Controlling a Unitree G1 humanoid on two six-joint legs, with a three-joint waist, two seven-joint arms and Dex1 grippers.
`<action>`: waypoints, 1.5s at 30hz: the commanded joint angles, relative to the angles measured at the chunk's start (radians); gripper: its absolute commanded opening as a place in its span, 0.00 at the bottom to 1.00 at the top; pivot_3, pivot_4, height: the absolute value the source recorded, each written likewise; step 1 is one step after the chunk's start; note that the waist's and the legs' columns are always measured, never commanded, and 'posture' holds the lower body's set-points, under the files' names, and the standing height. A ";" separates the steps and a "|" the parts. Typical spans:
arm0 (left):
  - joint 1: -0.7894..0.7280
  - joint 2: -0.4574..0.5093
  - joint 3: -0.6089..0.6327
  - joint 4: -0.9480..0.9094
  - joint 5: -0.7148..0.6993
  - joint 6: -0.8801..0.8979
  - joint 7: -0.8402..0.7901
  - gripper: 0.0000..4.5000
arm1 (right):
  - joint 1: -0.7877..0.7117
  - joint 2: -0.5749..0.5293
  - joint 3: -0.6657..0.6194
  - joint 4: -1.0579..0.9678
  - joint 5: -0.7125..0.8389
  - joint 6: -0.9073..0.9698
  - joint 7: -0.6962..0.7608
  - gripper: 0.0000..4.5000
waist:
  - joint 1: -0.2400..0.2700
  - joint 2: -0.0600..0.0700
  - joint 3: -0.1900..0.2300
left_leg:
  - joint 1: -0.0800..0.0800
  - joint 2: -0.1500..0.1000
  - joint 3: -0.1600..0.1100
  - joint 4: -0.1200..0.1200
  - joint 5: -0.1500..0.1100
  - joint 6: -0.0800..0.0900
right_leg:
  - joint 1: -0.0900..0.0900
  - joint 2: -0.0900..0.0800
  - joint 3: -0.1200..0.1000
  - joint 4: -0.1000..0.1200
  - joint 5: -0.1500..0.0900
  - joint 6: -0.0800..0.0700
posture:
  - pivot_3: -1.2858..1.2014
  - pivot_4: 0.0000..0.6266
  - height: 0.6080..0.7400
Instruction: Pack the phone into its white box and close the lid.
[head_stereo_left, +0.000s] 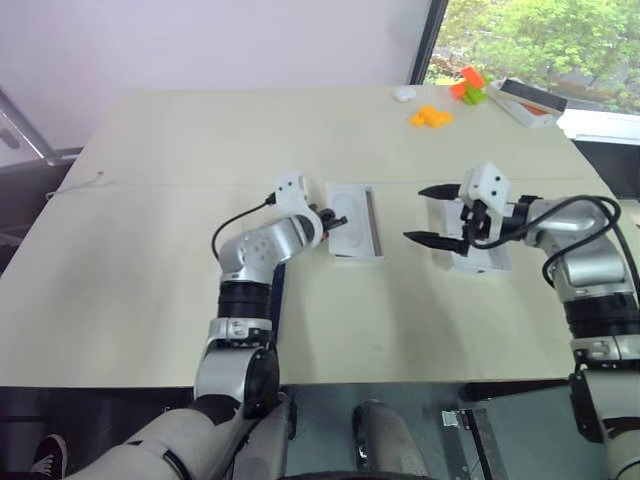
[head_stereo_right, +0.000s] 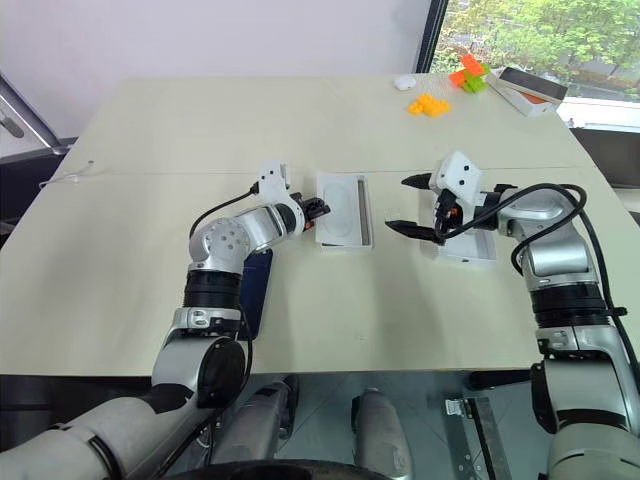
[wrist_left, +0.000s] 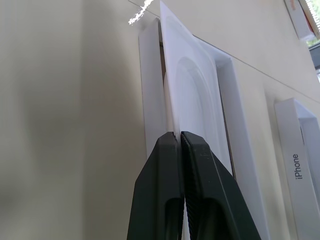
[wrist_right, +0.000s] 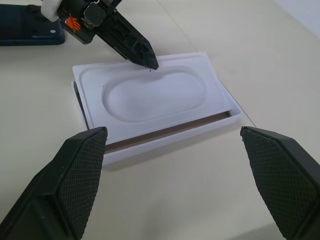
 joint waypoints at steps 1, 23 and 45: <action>-0.031 -0.015 -0.003 0.009 0.008 -0.017 0.008 0.01 | -0.031 0.004 -0.014 -0.027 0.007 -0.010 -0.006 1.00 | 0.000 0.000 0.000 | 0.000 0.000 0.000 0.000 0.000 0.000 | 0.000 0.000 0.000 0.000 0.000 0.000 | 0.52 0.24 1.00; -0.041 -0.026 -0.019 -0.031 0.008 0.028 0.000 0.79 | -0.038 0.022 -0.013 -0.016 -0.005 -0.022 -0.023 1.00 | -0.001 0.000 0.000 | 0.000 0.000 0.000 0.000 0.000 0.000 | 0.000 0.000 0.000 0.000 0.000 0.000 | 0.52 0.24 1.00; 0.002 0.047 -0.033 -0.334 -0.048 0.238 -0.054 0.90 | -0.051 0.041 -0.016 -0.001 -0.008 -0.025 -0.028 1.00 | -0.002 0.000 0.000 | 0.000 0.000 0.000 0.000 0.000 0.000 | 0.000 0.001 0.000 0.000 0.000 0.000 | 0.52 0.24 1.00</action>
